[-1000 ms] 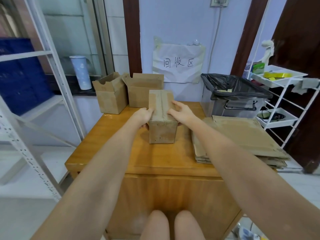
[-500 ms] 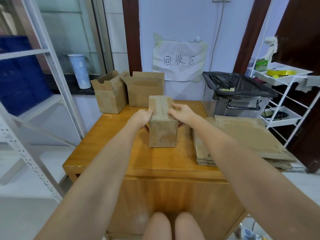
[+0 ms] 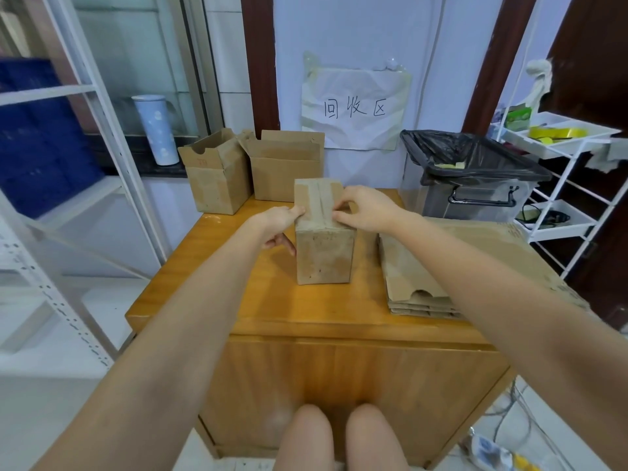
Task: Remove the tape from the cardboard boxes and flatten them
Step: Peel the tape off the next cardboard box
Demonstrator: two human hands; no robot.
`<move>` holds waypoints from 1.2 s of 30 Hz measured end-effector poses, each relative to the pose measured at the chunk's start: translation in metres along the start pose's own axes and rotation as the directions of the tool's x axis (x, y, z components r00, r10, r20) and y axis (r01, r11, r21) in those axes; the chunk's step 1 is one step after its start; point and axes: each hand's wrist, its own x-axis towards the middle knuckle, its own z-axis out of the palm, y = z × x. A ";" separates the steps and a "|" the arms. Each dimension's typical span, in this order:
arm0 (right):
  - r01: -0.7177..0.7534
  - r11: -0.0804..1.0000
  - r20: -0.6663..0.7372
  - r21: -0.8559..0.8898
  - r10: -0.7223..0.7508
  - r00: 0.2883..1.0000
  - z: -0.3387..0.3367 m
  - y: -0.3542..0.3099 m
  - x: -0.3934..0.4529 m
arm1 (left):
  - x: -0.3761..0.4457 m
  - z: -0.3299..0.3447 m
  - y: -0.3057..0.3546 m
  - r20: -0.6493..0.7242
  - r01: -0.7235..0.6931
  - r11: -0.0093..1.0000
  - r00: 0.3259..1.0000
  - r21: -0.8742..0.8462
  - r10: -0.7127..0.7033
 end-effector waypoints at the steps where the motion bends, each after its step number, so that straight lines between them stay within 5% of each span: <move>1: 0.046 0.999 -0.015 0.011 -0.046 0.999 0.003 -0.001 -0.004 | 0.001 0.000 -0.001 -0.011 0.003 1.000 1.000 -0.006 -0.003; 6: 0.148 0.989 0.038 0.004 -0.148 0.988 0.012 0.007 -0.026 | 0.023 0.005 -0.007 -0.251 -0.136 0.990 0.958 0.036 0.140; 9: 0.173 0.982 -0.005 -0.072 -0.174 0.985 0.020 0.011 -0.026 | 0.032 0.011 -0.005 -0.485 -0.205 0.935 0.811 0.291 0.328; 13: 0.170 0.979 -0.060 -0.116 -0.178 0.982 0.025 0.010 -0.025 | 0.030 0.025 -0.006 -0.454 -0.401 0.777 0.644 0.485 0.616; 17: 0.199 0.966 -0.044 -0.163 -0.208 0.977 0.025 0.011 -0.025 | 0.025 0.020 -0.012 -0.429 -0.466 0.766 0.640 0.443 0.637; 23: 0.221 0.964 -0.026 -0.146 -0.227 0.973 0.019 0.010 -0.025 | 0.003 0.001 -0.022 -0.070 -0.566 0.691 0.749 0.449 0.659; 25: 0.227 0.963 0.001 -0.147 -0.229 0.973 0.016 0.008 -0.025 | -0.002 0.000 -0.026 0.021 -0.546 0.602 0.751 0.582 0.660; 28: 0.251 0.955 0.057 -0.156 -0.245 0.968 0.010 0.007 -0.025 | -0.006 0.011 -0.026 -0.014 -0.479 0.504 0.715 0.718 0.699; 36: 0.289 0.941 0.057 -0.177 -0.284 0.957 0.010 0.012 -0.026 | -0.012 0.026 -0.019 -0.075 -0.392 0.435 0.667 0.810 0.742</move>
